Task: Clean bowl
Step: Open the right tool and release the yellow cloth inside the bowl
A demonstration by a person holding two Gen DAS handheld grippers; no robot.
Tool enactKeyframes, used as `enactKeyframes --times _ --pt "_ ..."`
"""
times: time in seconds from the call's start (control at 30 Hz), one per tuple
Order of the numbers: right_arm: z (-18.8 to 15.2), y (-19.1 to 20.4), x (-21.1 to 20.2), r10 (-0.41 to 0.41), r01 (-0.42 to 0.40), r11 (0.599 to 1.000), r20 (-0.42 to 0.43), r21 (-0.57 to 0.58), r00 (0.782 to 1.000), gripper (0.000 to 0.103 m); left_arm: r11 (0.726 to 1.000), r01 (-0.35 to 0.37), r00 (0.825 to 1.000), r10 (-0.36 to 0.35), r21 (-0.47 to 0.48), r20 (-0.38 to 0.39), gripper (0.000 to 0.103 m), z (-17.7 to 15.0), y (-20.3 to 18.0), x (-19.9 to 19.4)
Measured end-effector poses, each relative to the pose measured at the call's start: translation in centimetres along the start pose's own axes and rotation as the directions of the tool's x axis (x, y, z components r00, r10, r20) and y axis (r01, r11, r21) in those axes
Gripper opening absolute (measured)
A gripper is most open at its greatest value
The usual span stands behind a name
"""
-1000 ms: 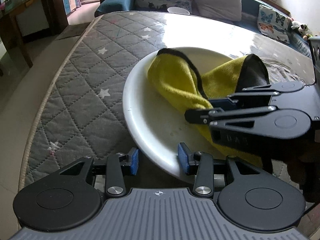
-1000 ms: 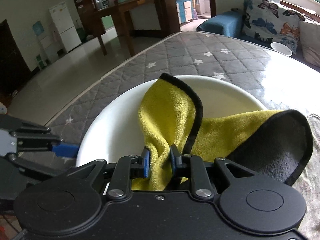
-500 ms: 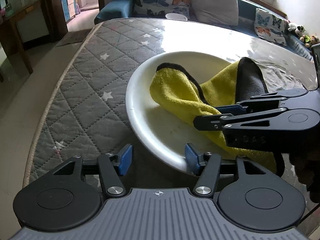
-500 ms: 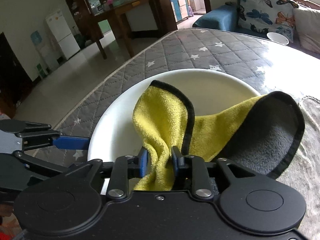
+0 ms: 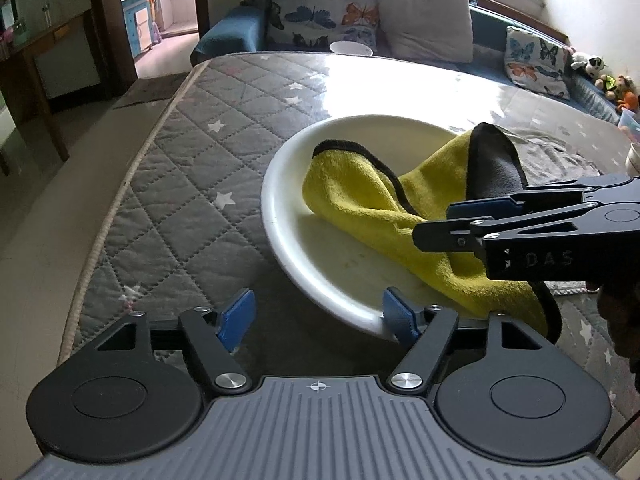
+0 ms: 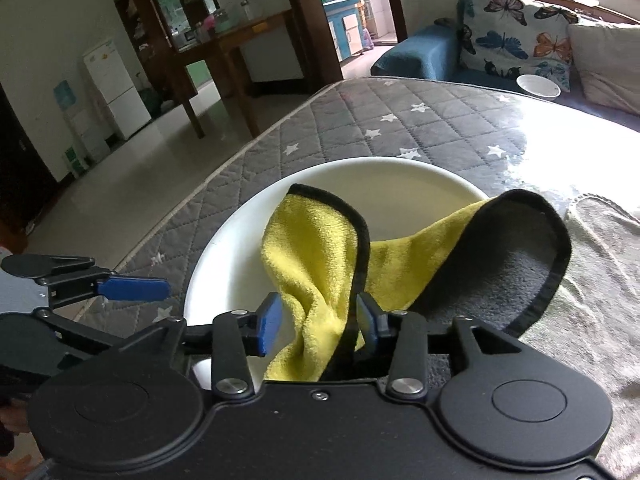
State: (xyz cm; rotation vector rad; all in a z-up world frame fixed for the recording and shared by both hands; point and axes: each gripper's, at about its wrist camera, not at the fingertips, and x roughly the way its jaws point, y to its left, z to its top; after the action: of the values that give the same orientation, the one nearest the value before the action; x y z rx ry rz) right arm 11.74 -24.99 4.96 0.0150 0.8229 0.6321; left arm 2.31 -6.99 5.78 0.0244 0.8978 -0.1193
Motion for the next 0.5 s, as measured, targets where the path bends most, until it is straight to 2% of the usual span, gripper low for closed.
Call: enactKeyframes --times 0.2,0.37,0.5 --pt "-0.5 0.6 -0.9 -0.032 0.033 0.999 0.036 -0.027 0.999 0.054 1.000 -0.014 1.000 0.014 0.013 0.020 0.077 -0.5 0.2 -0.7" --pt "-1.2 1.1 -2.1 -0.064 0.069 0.996 0.084 -0.055 0.994 0.063 1.000 -0.016 0.999 0.016 0.009 0.030 0.078 -1.0 0.7 -1.2" --pt "-1.8 1.3 -2.9 -0.085 0.093 0.993 0.110 -0.073 0.990 0.065 1.000 -0.022 0.999 0.021 0.017 0.041 0.078 -1.6 1.1 -1.8"
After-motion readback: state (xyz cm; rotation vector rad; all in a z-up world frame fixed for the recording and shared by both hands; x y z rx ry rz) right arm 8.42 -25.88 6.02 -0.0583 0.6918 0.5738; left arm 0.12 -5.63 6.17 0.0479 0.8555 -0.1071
